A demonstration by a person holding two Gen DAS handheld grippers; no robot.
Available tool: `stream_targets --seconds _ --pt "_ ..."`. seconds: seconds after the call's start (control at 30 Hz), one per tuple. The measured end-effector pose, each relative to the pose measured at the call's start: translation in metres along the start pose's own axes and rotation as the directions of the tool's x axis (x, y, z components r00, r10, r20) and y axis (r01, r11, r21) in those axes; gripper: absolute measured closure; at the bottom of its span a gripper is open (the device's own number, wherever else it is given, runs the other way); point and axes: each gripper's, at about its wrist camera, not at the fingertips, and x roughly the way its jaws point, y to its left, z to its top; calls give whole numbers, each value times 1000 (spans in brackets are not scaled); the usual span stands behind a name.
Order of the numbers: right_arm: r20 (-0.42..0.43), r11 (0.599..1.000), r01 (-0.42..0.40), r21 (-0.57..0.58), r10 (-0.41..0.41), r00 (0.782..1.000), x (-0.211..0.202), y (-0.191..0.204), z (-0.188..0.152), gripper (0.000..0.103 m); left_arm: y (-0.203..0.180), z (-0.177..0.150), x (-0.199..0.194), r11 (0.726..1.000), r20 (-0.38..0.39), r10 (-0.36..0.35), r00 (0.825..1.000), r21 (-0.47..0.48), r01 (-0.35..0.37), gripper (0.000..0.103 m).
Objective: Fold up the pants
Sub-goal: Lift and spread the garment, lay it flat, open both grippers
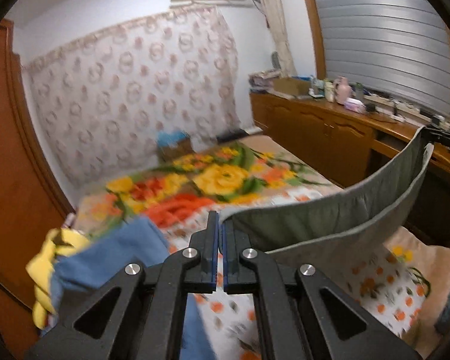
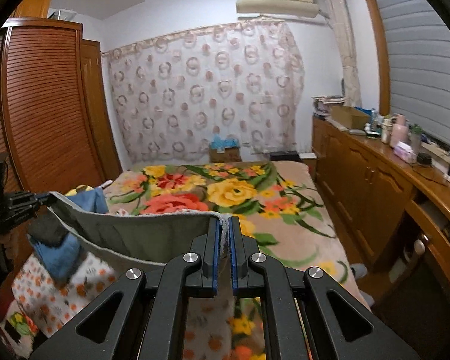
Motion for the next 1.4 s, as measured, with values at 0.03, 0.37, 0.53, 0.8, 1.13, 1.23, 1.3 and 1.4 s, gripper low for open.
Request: stream_targets --seconds 0.03,0.37,0.53,0.8,1.13,1.23,1.3,1.4 --pt "-9 1000 -11 4 11 1000 14 -5 7 97 7 11 3 1000 8 25 1000 3 -25 100" --pt "75 1000 -18 -2 18 997 100 -5 72 97 71 84 7 983 103 181 978 -46 -177 101" --pt "86 997 -73 -13 74 994 85 -1 21 97 66 45 -7 985 111 169 979 -59 -163 101" --pt "-180 997 -76 -11 73 981 57 -15 -161 97 3 -110 -12 997 -45 54 998 -50 -56 101" --pt "-336 998 -18 60 37 941 33 -46 -304 97 -48 -202 -14 999 -193 -18 981 -50 9 101" --pt "-331 999 -12 49 28 943 30 -48 -314 97 -47 -205 -20 998 -187 -23 982 -63 12 101" --pt "-328 999 -3 48 19 945 31 -45 -312 97 -49 -207 -21 997 -184 -29 982 -69 16 101" --pt "-344 999 2 49 15 939 46 -21 -298 97 -46 -211 -17 997 -196 -36 980 -72 22 100"
